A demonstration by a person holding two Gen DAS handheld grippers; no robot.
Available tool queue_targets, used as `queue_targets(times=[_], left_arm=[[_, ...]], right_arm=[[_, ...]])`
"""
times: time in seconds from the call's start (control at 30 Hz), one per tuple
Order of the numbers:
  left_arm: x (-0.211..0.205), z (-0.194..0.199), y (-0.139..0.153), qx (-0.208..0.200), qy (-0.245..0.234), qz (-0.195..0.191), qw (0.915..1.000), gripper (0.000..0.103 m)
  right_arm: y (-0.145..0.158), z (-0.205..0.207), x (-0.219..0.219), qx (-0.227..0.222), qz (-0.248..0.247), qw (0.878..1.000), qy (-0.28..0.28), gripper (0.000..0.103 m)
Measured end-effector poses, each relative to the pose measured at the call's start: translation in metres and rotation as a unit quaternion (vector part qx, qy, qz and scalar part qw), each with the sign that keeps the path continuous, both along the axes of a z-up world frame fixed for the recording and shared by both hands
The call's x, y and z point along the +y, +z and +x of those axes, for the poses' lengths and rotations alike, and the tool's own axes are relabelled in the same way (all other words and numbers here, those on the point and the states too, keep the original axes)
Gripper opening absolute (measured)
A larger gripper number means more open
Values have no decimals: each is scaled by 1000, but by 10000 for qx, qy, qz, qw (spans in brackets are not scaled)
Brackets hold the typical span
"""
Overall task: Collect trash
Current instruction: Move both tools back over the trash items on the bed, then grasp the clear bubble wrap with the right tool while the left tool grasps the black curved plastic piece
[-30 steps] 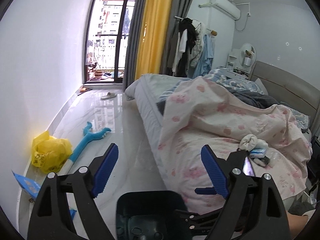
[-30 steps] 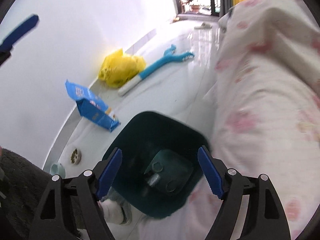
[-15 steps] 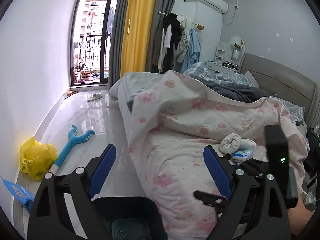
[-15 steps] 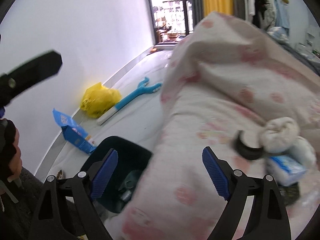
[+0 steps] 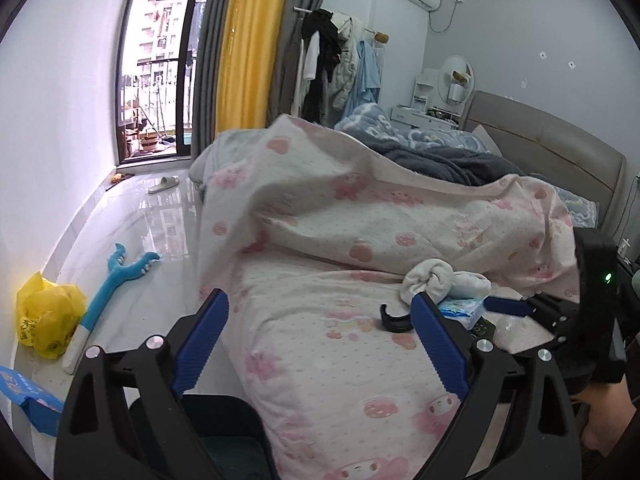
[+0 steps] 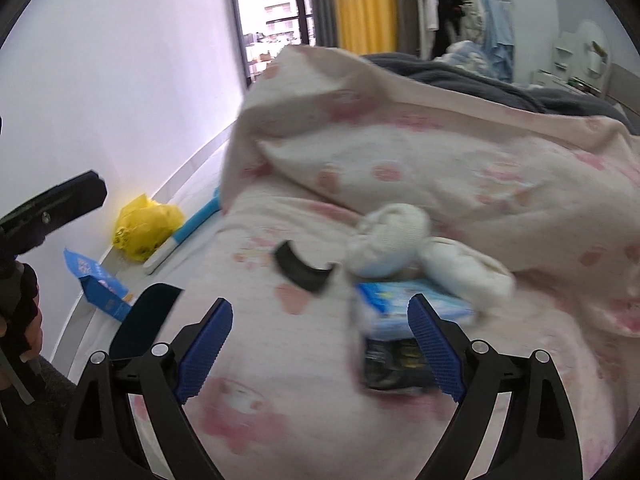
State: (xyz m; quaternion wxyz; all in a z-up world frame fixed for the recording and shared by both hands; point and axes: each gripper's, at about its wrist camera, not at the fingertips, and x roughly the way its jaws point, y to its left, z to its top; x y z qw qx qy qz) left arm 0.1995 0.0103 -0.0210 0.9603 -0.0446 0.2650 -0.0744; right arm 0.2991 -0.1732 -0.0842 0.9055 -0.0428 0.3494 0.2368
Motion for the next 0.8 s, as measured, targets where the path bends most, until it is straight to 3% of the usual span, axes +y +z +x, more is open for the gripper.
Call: queue_targets(times=[0.4, 0.8], left_arm=[[-43, 28, -27, 264, -193, 100, 9994, 94], [-76, 54, -56, 531, -366, 64, 9979, 94]], right_arm=[[-14, 11, -67, 112, -22, 9988, -479, 91], [-27, 11, -95, 187, -131, 9984, -511, 91]])
